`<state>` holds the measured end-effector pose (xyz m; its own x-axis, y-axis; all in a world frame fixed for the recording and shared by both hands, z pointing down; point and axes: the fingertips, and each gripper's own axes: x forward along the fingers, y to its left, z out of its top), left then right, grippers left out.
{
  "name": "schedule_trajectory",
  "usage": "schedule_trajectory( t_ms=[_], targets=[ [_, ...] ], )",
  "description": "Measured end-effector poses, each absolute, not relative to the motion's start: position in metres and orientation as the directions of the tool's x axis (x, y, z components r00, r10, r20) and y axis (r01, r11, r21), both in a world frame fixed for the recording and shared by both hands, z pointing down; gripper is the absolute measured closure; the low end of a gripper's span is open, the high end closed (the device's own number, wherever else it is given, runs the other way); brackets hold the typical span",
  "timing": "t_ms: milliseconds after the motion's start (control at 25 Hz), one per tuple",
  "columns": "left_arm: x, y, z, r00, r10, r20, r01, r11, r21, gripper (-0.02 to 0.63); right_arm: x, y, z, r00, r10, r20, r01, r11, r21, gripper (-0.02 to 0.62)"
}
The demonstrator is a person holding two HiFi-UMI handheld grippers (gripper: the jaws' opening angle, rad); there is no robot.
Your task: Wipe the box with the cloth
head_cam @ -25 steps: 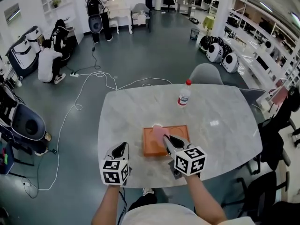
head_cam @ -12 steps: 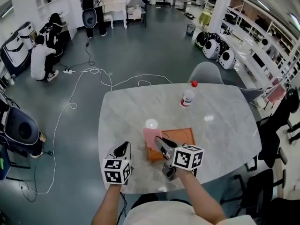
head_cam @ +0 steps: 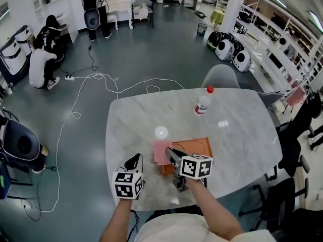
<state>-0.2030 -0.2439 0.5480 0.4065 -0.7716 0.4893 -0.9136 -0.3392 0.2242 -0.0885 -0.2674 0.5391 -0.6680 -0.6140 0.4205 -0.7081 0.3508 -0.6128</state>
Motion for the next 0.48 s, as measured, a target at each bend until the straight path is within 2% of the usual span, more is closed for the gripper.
schedule_trajectory(
  t_ms=[280, 480],
  targets=[
    [-0.195, -0.247, 0.554, 0.425, -0.758, 0.494, -0.905, -0.355, 0.233, 0.591, -0.078, -0.273, 0.562, -0.557, -0.622, 0.55, -0.828, 0.367, -0.423, 0.577],
    [-0.197, -0.247, 0.56, 0.414, -0.761, 0.499, -0.91, -0.343, 0.231, 0.591, -0.078, -0.276, 0.572, -0.524, -0.619, 0.585, -0.852, 0.392, -0.348, 0.577]
  ],
)
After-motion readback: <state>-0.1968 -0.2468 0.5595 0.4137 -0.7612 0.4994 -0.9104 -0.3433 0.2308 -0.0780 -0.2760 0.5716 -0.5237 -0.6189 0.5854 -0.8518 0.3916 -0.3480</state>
